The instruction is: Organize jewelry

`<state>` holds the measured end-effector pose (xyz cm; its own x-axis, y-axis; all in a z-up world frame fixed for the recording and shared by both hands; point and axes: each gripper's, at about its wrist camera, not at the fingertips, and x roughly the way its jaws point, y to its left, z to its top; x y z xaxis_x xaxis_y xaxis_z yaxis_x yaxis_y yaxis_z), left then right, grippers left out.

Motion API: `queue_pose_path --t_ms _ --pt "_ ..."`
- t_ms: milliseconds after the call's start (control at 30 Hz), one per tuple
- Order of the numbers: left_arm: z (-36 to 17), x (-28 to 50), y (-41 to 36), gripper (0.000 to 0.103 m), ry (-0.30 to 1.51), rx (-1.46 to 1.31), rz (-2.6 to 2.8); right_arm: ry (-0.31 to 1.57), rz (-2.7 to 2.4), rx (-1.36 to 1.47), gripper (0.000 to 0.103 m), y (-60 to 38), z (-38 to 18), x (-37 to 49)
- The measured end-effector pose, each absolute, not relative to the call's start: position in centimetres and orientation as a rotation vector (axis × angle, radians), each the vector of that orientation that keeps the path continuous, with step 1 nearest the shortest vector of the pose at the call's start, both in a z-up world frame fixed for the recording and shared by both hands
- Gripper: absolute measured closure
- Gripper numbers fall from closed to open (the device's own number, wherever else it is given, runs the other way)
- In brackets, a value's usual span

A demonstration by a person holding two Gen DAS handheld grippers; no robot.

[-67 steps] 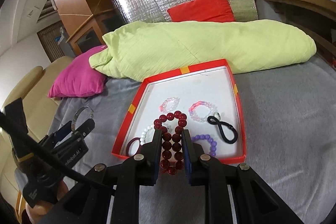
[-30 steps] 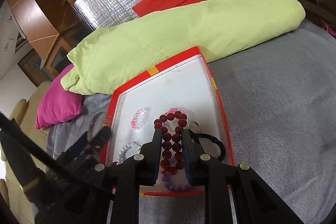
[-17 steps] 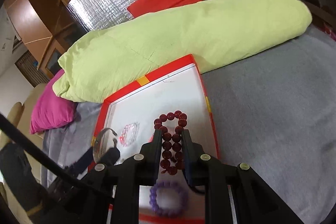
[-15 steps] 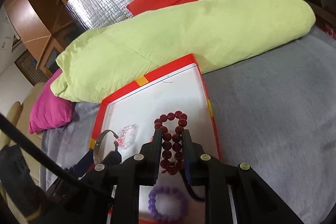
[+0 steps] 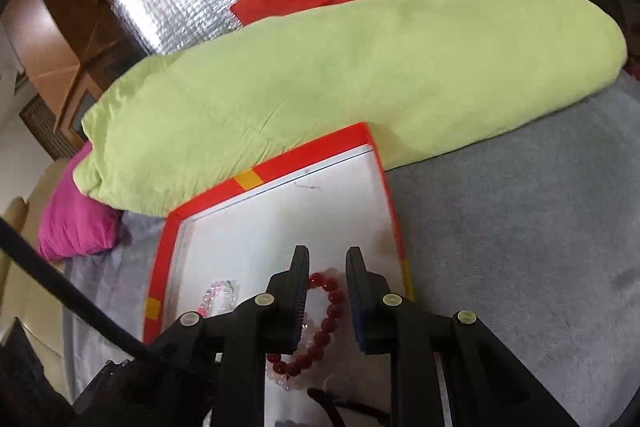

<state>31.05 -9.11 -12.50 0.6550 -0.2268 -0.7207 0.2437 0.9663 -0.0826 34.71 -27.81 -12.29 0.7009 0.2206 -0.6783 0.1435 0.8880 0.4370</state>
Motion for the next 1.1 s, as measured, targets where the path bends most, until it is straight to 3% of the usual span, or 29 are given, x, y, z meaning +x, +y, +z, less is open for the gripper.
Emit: queue_pose_path --t_ms 433,600,1100 --pt "-10.0 27.0 -6.0 0.03 0.806 0.055 -0.128 0.826 0.067 0.402 0.08 -27.0 -9.3 28.1" --pt "-9.3 24.5 -4.5 0.029 0.781 0.121 -0.066 0.826 0.073 0.387 0.049 -26.0 -8.6 25.1" --pt "-6.9 17.4 -0.5 0.023 0.679 0.194 0.013 0.788 0.093 0.255 0.049 -21.6 -7.5 17.3"
